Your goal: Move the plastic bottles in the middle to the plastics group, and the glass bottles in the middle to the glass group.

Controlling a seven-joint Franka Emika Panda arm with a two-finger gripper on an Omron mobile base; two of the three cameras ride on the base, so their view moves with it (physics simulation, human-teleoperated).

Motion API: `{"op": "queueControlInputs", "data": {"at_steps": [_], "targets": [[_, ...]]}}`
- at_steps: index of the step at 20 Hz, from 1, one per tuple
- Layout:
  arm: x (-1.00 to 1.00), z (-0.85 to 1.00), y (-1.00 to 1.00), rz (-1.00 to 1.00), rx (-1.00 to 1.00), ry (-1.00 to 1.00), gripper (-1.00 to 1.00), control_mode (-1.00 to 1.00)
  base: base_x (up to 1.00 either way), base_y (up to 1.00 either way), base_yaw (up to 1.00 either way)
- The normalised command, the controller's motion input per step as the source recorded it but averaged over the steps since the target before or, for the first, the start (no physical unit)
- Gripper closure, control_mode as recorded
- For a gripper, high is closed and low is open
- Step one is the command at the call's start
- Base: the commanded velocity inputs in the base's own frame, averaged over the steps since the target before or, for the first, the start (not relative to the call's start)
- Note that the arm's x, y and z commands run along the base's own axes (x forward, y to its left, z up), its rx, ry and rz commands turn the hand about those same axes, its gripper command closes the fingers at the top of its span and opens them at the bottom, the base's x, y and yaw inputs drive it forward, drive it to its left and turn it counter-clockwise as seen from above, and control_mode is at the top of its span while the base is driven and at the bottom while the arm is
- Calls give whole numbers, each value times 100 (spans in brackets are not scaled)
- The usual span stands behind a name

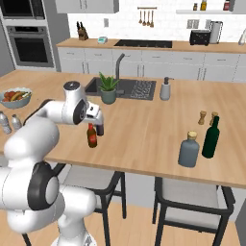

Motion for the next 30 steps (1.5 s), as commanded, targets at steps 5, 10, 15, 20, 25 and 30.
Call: {"op": "queueControlInputs", "data": {"at_steps": [5,10,15,20,25,30], "targets": [[4,-37,12,-4,3,-9,-100,-100,0,0,0],[19,-8,16,-5,0,-7,-100,-100,0,0,0],[25,0,4,-4,0,0,-100,-100,0,0,0],[31,-9,-3,0,0,0,-100,-100,0,0,0],[38,-11,-2,0,0,3,-100,-100,0,0,0],[14,0,0,1,-3,14,-100,-100,0,0,0]]}}
